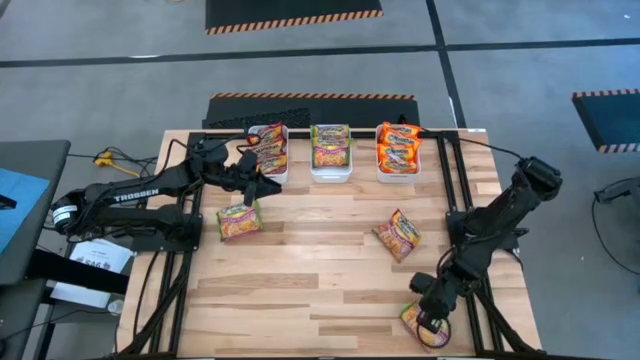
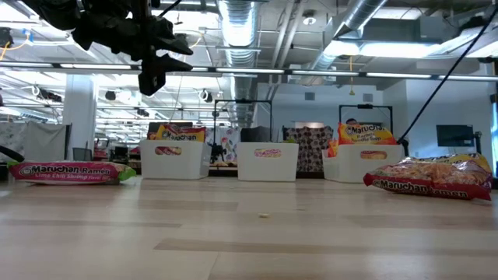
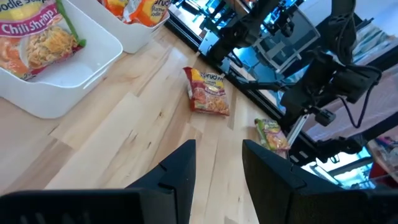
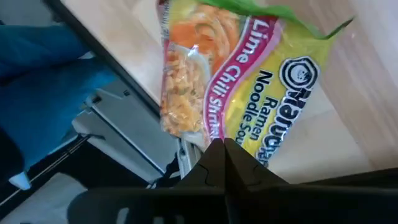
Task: Sort Maruchan noodles
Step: Put the green noodle pack into the middle white bin
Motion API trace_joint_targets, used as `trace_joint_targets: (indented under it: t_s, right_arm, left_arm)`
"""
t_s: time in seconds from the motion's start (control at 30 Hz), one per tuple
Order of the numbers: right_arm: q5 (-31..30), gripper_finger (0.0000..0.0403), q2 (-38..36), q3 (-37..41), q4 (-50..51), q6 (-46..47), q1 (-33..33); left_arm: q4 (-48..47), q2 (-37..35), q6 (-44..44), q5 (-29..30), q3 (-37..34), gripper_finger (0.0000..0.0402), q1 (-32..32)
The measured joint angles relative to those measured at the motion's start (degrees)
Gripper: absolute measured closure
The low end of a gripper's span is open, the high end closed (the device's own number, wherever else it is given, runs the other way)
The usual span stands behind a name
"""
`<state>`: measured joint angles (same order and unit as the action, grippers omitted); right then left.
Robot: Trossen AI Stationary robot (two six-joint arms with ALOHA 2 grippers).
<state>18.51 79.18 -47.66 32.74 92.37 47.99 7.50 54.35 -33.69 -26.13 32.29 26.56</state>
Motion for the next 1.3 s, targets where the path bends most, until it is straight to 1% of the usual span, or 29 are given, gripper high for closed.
trace_joint_targets:
  t_s: [0.13, 0.23, 0.53, 0.73, 1.1, 1.3]
  right_arm:
    - [0.5, 0.0393, 4.5, 0.0, -5.6, 2.1, 2.1]
    - [1.1, 0.0393, 7.6, 0.0, -7.2, 3.8, 3.1]
    - [2.0, 0.0393, 12.4, -0.2, -8.0, 4.6, 2.7]
    - [4.8, 0.0392, 14.5, -0.2, -7.7, -1.7, -1.3]
    - [3.3, 0.0392, 14.7, -0.1, -6.6, -17.0, -11.3]
    - [3.2, 0.0392, 14.8, -1.3, -6.1, -22.7, -14.7]
  left_arm:
    - [-1.0, 0.0, 0.3, 0.0, 0.0, 0.0285, 0.0]
    - [-0.8, 0.0, 0.3, 0.0, 0.0, 0.0285, 0.0]
    - [-0.5, 0.0, 0.2, 0.0, 0.0, 0.0285, 0.0]
    - [-0.5, 0.0, 0.1, 0.0, 0.0, 0.0285, 0.0]
    - [-0.6, 0.0, 1.0, 0.0, 0.0, 0.0285, 0.0]
    - [-0.6, 0.0, 1.1, 0.0, 0.0, 0.0285, 0.0]
